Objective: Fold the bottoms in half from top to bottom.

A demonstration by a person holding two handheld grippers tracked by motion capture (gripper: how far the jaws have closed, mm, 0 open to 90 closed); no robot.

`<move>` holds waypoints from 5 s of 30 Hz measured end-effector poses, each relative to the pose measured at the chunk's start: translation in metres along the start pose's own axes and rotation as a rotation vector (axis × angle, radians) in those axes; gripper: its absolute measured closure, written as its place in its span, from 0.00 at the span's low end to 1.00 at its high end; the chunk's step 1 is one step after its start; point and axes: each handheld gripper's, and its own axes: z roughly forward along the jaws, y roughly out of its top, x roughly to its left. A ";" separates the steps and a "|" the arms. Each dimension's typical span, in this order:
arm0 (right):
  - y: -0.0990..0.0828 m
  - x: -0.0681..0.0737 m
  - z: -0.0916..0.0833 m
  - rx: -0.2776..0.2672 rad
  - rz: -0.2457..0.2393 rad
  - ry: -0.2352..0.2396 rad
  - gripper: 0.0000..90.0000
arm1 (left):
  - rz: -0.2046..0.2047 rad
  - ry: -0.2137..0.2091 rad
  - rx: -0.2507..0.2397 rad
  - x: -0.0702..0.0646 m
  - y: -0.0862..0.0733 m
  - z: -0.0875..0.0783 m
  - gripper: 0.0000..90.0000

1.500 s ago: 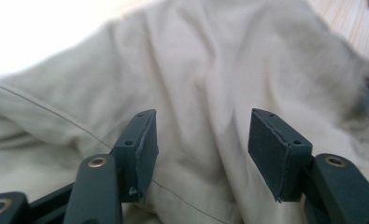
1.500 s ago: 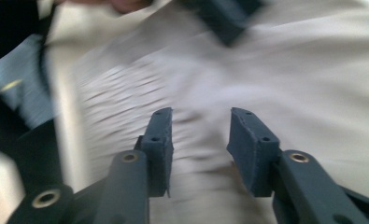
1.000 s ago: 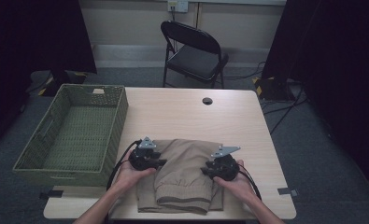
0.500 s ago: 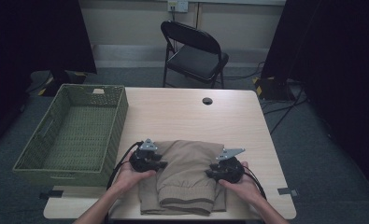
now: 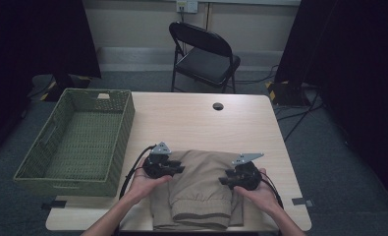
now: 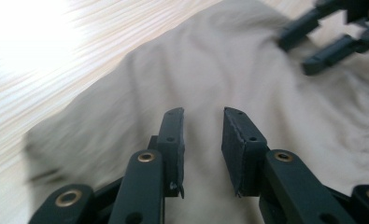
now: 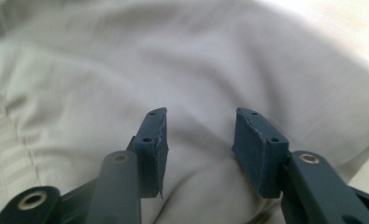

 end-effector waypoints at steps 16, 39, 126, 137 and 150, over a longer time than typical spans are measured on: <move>0.070 -0.012 0.028 -0.118 -0.039 -0.027 0.69 | 0.028 -0.067 0.099 -0.016 -0.015 0.039 0.71; 0.066 -0.022 0.091 -0.011 -0.007 -0.032 0.41 | 0.013 -0.062 0.084 -0.017 -0.017 0.038 0.68; 0.076 -0.010 0.044 -0.194 -0.014 0.145 0.95 | 0.116 -0.041 0.014 -0.038 -0.005 0.023 0.53; 0.076 -0.014 0.046 -0.189 -0.001 0.141 0.95 | 0.088 -0.087 0.018 -0.047 -0.008 -0.004 0.47; 0.076 -0.014 0.047 -0.189 0.002 0.131 0.95 | 0.105 -0.151 0.113 -0.062 -0.032 -0.019 0.40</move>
